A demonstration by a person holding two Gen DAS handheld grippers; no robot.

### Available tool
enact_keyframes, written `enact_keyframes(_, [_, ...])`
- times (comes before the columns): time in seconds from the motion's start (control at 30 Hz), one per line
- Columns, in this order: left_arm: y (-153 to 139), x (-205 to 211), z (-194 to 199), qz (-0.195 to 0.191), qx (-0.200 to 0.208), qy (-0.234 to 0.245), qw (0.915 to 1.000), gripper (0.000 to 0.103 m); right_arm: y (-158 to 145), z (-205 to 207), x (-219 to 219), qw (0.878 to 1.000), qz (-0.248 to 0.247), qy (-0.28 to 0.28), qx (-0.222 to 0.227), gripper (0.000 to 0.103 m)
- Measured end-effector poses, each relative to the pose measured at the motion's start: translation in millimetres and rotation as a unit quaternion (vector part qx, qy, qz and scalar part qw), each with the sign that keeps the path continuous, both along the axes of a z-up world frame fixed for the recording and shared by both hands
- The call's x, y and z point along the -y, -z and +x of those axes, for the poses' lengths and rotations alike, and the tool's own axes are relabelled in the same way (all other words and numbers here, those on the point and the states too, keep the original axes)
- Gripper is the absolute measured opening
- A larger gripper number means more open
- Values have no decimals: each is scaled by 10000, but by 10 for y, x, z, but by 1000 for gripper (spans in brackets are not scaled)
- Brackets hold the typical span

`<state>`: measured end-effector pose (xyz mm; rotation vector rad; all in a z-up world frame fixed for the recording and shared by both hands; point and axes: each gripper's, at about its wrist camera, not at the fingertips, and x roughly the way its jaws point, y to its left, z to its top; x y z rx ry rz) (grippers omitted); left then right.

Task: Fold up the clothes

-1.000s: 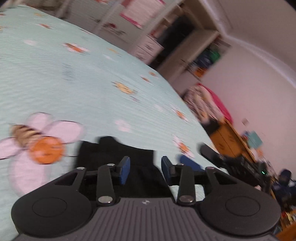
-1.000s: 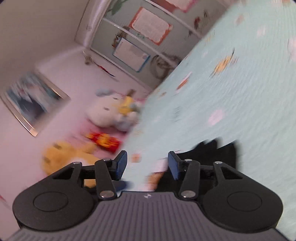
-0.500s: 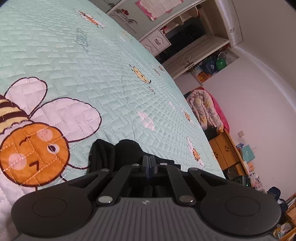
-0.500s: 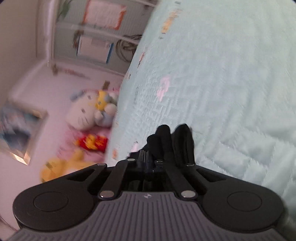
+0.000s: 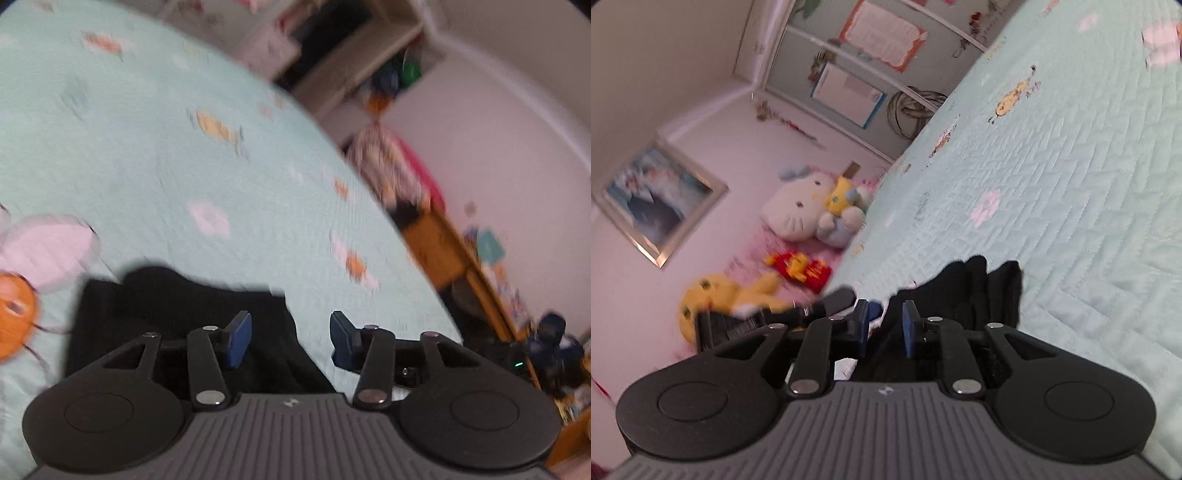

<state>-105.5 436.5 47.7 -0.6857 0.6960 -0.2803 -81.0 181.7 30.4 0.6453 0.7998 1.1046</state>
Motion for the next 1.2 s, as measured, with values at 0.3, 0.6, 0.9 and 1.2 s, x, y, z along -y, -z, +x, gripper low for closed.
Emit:
enact_keyframes(0.3, [123, -38, 218, -212, -597, 119, 9979, 30, -59, -57, -185, 9867, -1117, -787, 878, 19])
enact_keyframes(0.6, [115, -53, 321, -168, -877, 116, 9959, 29, -22, -252, -324, 9212, -2082, -1607, 2866, 13])
enact_keyframes(0.9, [97, -24, 354, -94, -1008, 102, 9948, 29, -78, -413, -363, 8770, -2252, -1887, 3803, 14])
enact_keyframes(1.2, [89, -5, 362, -44, -1053, 97, 9944, 29, -75, -108, -303, 9412, -1614, -1942, 2245, 0])
